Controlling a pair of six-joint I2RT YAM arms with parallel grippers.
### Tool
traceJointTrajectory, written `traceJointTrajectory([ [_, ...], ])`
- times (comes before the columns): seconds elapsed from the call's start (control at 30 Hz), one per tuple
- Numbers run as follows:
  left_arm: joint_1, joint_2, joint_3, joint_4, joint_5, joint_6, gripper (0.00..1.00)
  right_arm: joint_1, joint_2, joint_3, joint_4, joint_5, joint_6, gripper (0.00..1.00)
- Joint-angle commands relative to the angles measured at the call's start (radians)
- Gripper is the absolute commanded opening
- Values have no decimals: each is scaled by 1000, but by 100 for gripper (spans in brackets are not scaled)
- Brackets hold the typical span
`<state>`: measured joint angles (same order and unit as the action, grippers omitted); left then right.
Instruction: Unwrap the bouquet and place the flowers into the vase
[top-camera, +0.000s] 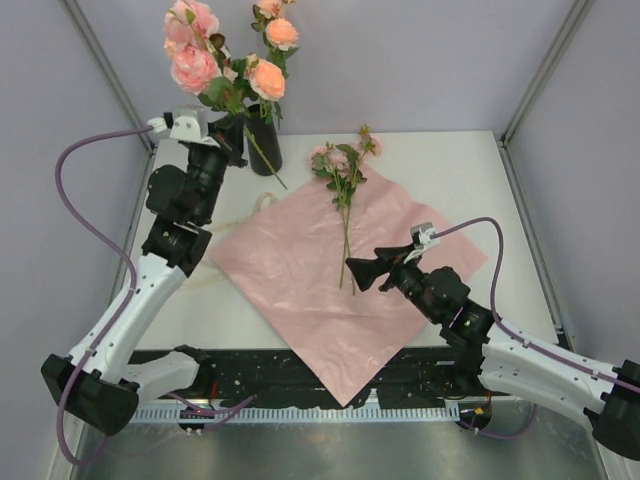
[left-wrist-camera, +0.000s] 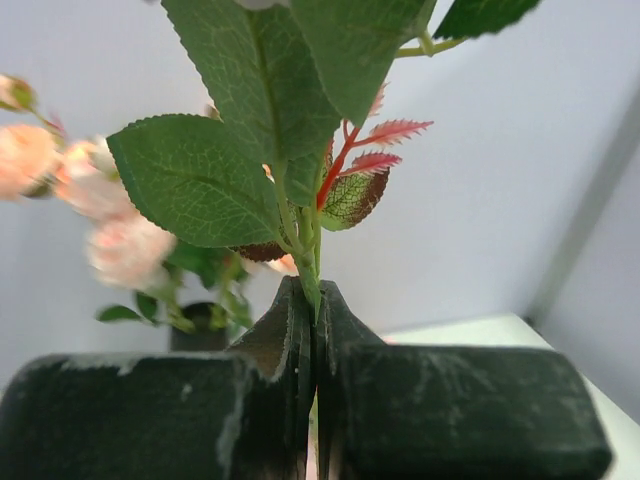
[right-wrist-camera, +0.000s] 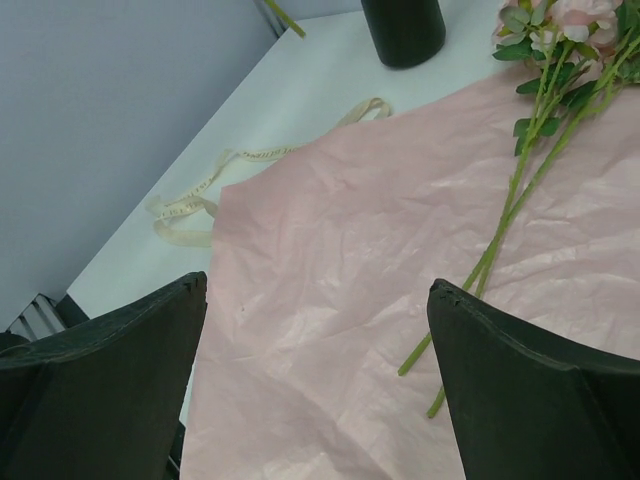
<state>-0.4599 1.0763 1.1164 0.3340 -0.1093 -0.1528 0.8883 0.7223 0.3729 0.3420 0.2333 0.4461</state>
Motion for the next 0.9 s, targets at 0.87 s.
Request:
traceJointTrajectory([
  [0.87,242,769,571,409,69,194,0,3,243,87,132,0,-18,95],
])
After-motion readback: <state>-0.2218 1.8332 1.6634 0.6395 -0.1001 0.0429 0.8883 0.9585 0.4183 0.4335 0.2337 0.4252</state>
